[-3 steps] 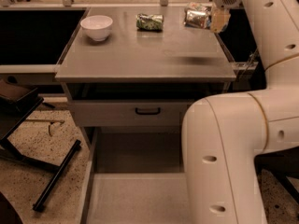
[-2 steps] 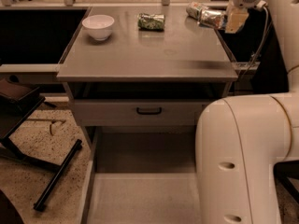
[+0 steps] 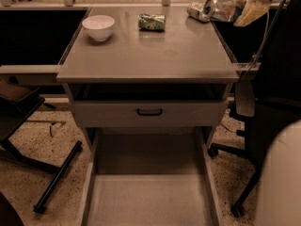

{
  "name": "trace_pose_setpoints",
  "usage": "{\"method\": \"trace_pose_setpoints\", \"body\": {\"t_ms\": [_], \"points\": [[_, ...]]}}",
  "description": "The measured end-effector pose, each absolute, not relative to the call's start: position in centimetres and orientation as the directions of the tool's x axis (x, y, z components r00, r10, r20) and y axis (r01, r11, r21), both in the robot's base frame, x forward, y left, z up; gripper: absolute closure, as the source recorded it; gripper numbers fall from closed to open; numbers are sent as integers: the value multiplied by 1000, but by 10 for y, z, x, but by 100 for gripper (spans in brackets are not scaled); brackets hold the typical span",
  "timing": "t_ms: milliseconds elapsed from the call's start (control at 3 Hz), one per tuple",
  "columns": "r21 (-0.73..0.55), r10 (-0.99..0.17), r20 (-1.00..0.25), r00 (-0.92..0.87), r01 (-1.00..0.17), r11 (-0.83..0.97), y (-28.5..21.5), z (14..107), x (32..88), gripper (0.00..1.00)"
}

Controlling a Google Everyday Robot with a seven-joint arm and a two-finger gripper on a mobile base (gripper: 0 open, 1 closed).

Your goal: Place redbull can into middle drawer

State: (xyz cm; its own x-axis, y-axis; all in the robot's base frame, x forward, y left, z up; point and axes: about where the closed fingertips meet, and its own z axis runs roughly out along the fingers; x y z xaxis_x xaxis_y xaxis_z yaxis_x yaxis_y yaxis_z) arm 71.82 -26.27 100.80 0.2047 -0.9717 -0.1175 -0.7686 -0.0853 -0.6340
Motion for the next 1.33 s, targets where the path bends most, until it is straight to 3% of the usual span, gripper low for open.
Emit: {"method": "trace_pose_setpoints", "body": {"t_ms": [333, 667, 1333], "points": [[-757, -925, -47, 377, -618, -213, -244, 1051, 686, 100], [-764, -888, -15, 459, -579, -286, -218, 1037, 682, 100], [-740, -891, -3, 455, -600, -304, -222, 1042, 653, 100]]}}
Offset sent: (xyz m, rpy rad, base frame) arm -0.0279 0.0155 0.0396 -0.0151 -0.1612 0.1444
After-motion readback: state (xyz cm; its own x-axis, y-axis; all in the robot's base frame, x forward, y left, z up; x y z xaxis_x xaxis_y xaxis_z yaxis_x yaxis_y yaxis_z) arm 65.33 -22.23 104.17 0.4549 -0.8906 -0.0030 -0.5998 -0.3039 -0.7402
